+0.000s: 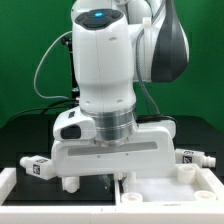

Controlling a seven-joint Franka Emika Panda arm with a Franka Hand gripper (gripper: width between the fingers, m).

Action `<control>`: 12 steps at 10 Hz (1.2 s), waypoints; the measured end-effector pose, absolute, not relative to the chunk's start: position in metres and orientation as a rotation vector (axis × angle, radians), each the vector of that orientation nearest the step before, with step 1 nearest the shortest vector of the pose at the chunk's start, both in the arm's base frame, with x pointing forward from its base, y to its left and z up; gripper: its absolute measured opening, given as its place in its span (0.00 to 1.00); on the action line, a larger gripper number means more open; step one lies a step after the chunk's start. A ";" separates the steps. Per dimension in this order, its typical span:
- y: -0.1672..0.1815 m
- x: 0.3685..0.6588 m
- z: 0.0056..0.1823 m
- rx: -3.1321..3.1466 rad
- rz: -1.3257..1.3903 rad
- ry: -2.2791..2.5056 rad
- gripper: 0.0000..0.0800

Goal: Assemble one leg

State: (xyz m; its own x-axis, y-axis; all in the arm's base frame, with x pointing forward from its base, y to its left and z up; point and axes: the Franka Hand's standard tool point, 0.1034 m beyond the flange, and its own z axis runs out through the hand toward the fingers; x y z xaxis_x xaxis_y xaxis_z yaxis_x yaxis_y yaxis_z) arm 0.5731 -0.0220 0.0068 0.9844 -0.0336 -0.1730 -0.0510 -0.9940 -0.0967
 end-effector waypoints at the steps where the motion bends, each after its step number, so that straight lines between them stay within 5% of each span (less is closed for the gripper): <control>1: -0.022 0.573 0.007 -3.033 0.267 0.079 0.07; 3: -0.022 0.573 0.007 -3.047 0.268 0.074 0.07; 5: -0.022 0.573 0.008 -3.047 0.269 0.074 0.38; 6: -0.021 0.572 0.018 -3.043 0.275 0.077 0.54; 7: -0.019 0.567 0.032 -3.034 0.307 0.078 0.54; 8: -0.013 0.562 0.052 -3.022 0.346 0.081 0.74; 10: 0.017 0.561 0.089 -3.042 0.273 0.092 0.79; 12: 0.016 0.559 0.084 -3.037 0.281 0.068 0.81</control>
Offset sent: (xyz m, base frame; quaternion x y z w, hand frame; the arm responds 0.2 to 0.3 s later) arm 0.0000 0.0000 0.0000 0.0000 0.0000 0.0000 1.0000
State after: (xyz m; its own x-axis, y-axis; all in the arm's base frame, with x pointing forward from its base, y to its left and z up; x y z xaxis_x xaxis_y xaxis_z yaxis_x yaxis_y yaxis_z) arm 0.5592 0.0164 0.0837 0.9821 -0.0358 -0.1850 -0.0525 -0.9949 -0.0863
